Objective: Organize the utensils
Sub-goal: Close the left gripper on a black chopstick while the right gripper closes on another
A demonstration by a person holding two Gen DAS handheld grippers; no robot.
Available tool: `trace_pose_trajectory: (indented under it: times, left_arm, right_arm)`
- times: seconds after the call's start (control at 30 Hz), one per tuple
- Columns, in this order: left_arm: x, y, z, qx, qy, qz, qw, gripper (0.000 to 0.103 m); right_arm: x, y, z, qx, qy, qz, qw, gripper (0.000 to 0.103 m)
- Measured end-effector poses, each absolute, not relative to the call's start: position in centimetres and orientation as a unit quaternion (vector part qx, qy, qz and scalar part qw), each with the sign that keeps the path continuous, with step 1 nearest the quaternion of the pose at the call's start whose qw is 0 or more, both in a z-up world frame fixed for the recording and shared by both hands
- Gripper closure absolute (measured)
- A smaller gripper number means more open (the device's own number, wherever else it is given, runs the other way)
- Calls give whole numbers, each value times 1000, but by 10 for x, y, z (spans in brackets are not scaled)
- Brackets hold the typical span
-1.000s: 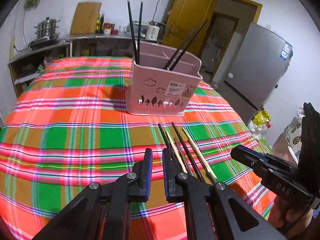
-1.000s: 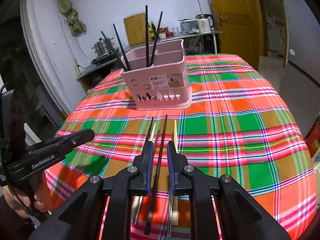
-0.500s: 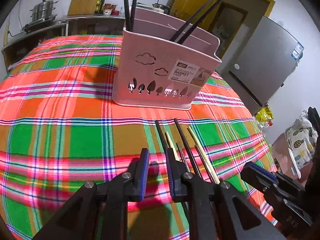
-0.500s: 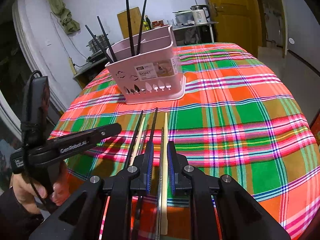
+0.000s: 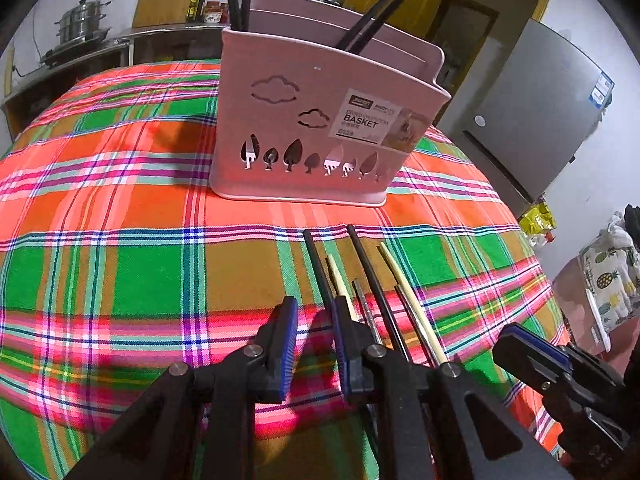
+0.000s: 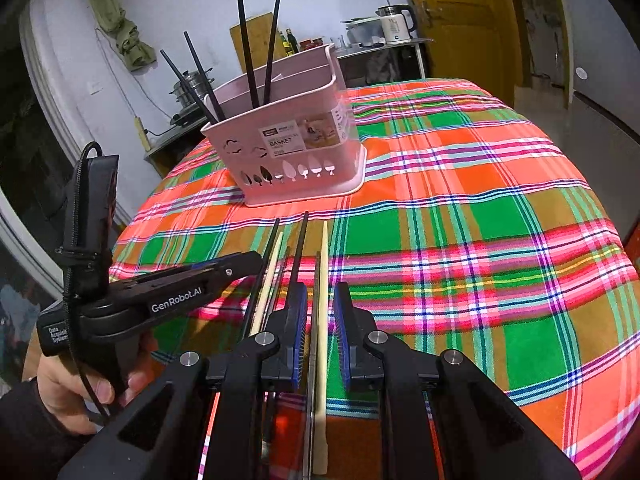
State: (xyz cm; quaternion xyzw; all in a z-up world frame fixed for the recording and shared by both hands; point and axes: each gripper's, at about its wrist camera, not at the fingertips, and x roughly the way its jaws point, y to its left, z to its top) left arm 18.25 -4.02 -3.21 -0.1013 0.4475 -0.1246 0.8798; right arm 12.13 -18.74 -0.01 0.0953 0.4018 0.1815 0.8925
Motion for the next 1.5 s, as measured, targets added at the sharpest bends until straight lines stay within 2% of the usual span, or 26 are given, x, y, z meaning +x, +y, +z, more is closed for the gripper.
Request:
trace_pose_trajectory:
  times: [0.23,0.57,0.8,0.87,0.93,1.03,1.5]
  left_arm:
    - [180,-49,-32,-80,445,-120,884,76]
    - [174,-45,-33,-76,439,-113,888,76]
    - [170,-64,-33,-7,437,-88,895,75]
    - [169,-64,-33,3,437,-85,895,81]
    - [169,-57,-33,-2,440,-84,894,91]
    - [167,-40,-32,-19,443,-87,892,96]
    - [162,30,-32,-91,454,-71,883,98]
  right_arm:
    - [121,-188,0,96,401,181,893,89]
    - [119,-191,1,99,400,179,893,89]
    - [118,-190,1,101,400,180,893,89]
    - [117,-191,2,100,400,179,893,89]
    - [117,-191,3,100,399,179,894,89]
    - [117,-190,5,99,397,179,895,89]
    - [146,-153,-3,62,414,203,885,89]
